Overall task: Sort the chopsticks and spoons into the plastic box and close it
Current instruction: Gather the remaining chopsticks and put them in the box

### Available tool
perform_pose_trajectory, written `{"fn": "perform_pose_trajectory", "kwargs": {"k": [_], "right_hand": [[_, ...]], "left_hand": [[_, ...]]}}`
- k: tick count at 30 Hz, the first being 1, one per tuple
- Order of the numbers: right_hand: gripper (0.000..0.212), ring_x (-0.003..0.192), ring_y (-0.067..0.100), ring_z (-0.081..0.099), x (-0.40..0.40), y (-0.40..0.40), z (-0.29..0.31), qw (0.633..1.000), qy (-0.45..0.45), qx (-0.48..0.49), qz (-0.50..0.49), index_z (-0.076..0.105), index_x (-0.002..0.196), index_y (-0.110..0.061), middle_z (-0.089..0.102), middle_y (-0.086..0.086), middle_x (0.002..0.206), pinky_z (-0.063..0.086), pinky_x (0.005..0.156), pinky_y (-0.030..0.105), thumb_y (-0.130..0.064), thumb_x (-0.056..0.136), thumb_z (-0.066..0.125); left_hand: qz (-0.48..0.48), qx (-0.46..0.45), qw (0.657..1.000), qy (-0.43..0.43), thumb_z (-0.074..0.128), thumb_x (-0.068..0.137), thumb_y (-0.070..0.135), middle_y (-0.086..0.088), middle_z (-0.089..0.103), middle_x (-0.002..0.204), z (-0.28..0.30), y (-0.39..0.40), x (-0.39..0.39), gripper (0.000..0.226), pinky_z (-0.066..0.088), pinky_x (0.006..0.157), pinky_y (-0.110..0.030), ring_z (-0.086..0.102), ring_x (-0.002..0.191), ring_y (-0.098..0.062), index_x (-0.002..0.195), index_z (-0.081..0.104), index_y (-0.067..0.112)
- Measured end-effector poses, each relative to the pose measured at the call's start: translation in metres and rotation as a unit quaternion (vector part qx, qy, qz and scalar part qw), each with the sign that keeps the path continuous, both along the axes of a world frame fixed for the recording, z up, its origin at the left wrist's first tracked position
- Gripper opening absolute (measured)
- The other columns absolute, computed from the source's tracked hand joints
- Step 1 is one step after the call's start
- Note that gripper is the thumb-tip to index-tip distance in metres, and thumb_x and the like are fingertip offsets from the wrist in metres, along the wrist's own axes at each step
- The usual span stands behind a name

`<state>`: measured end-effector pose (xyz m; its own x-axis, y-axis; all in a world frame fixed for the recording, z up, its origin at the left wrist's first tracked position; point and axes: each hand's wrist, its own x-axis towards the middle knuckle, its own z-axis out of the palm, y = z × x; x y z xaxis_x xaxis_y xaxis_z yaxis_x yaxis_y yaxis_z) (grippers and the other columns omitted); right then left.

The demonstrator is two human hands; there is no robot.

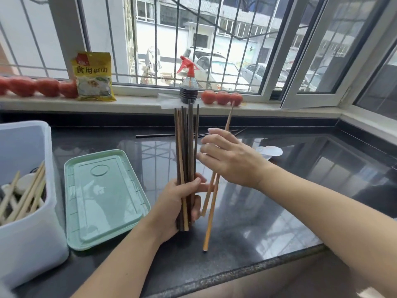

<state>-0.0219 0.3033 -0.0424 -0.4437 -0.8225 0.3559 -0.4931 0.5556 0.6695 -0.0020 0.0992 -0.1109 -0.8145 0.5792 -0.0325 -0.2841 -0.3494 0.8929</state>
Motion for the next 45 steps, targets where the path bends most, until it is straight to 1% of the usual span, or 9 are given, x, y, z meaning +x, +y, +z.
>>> {"fn": "perform_pose_trajectory", "kwargs": {"k": [6, 10, 15, 20, 23, 28, 33, 39, 45], "right_hand": [[0.033, 0.131, 0.036, 0.05, -0.018, -0.035, -0.003, 0.994, 0.053, 0.003, -0.1, 0.065, 0.114, -0.001, 0.064, 0.014, 0.116, 0.022, 0.122, 0.053, -0.002, 0.103, 0.034], [0.063, 0.148, 0.039, 0.024, -0.007, -0.055, -0.016, 0.958, 0.003, -0.202, -0.203, 0.037, 0.152, -0.003, 0.034, 0.018, 0.156, 0.017, 0.123, 0.053, 0.0, 0.089, 0.043], [0.03, 0.122, 0.004, 0.056, 0.049, -0.075, -0.039, 0.608, -0.303, -0.718, -0.15, 0.056, 0.133, -0.024, 0.058, -0.008, 0.132, 0.046, 0.104, 0.024, -0.027, 0.105, 0.049], [0.039, 0.113, -0.002, 0.057, 0.081, -0.12, -0.074, 0.56, -0.298, -0.772, -0.052, 0.063, 0.116, -0.032, 0.061, -0.013, 0.119, 0.041, 0.089, 0.008, -0.057, 0.101, 0.038], [0.037, 0.102, 0.006, 0.059, 0.053, -0.123, -0.07, 0.498, -0.198, -0.839, -0.089, 0.061, 0.098, -0.04, 0.059, -0.012, 0.104, 0.049, 0.09, 0.025, -0.062, 0.098, 0.031], [0.041, 0.115, -0.004, 0.056, 0.038, -0.116, -0.068, 0.556, -0.326, -0.759, -0.089, 0.055, 0.127, -0.034, 0.059, -0.015, 0.123, 0.046, 0.097, 0.018, -0.058, 0.104, 0.032], [0.024, 0.106, 0.014, 0.057, -0.013, -0.036, -0.066, 0.582, -0.245, -0.726, -0.27, 0.068, 0.108, -0.016, 0.061, -0.002, 0.109, 0.037, 0.085, 0.022, -0.01, 0.1, 0.045], [0.033, 0.105, 0.033, 0.061, -0.121, 0.063, -0.056, 0.797, -0.193, -0.391, -0.419, 0.066, 0.112, -0.018, 0.057, 0.006, 0.113, 0.051, 0.085, 0.039, -0.003, 0.085, 0.055], [0.032, 0.113, 0.031, 0.062, -0.172, 0.094, -0.06, 0.847, -0.221, -0.057, -0.48, 0.06, 0.119, -0.016, 0.06, 0.005, 0.119, 0.049, 0.081, 0.039, -0.006, 0.089, 0.062]], "left_hand": [[0.014, 0.004, 1.0, 0.006, 0.059, 0.101, 0.024, -0.007, 0.061, 0.073, 0.0, -0.003, -0.003, 0.021, 0.035, 0.044, -0.027, 0.036, 0.044, -0.017, 0.109, 0.059, 0.005], [0.056, -0.011, 0.998, 0.009, 0.059, 0.101, 0.014, -0.004, 0.053, 0.069, -0.001, -0.004, -0.005, 0.004, 0.035, 0.046, -0.027, 0.041, 0.048, -0.019, 0.102, 0.061, 0.012], [0.201, 0.073, 0.976, -0.043, 0.051, 0.103, 0.015, 0.0, 0.055, 0.069, -0.001, -0.001, -0.017, 0.023, 0.042, 0.052, -0.03, 0.048, 0.054, -0.02, 0.082, 0.059, 0.019], [0.25, 0.159, 0.95, -0.097, 0.054, 0.104, 0.015, -0.007, 0.069, 0.076, 0.005, 0.008, -0.013, 0.046, 0.056, 0.092, -0.045, 0.071, 0.084, -0.023, 0.061, 0.07, 0.016], [0.215, 0.147, 0.962, -0.076, 0.053, 0.105, 0.01, -0.004, 0.066, 0.069, 0.002, 0.013, -0.003, 0.033, 0.059, 0.077, -0.036, 0.071, 0.072, -0.018, 0.074, 0.064, 0.012], [0.2, 0.05, 0.978, -0.023, 0.059, 0.102, 0.011, -0.011, 0.058, 0.078, -0.005, 0.015, -0.007, 0.004, 0.057, 0.07, -0.038, 0.063, 0.075, -0.026, 0.099, 0.06, 0.007], [0.352, 0.037, 0.935, -0.022, 0.05, 0.101, 0.004, 0.0, 0.05, 0.059, 0.005, 0.04, -0.057, 0.013, 0.053, 0.058, -0.036, 0.052, 0.049, -0.016, 0.092, 0.049, 0.014], [0.405, -0.02, 0.914, 0.006, 0.05, 0.104, 0.013, 0.008, 0.053, 0.054, -0.015, 0.051, -0.087, 0.009, 0.057, 0.066, -0.042, 0.055, 0.052, -0.015, 0.096, 0.051, 0.016], [0.415, -0.059, 0.907, 0.028, 0.051, 0.105, 0.018, 0.001, 0.055, 0.064, -0.021, 0.052, -0.091, 0.01, 0.058, 0.064, -0.038, 0.059, 0.06, -0.021, 0.096, 0.054, 0.021]]}}
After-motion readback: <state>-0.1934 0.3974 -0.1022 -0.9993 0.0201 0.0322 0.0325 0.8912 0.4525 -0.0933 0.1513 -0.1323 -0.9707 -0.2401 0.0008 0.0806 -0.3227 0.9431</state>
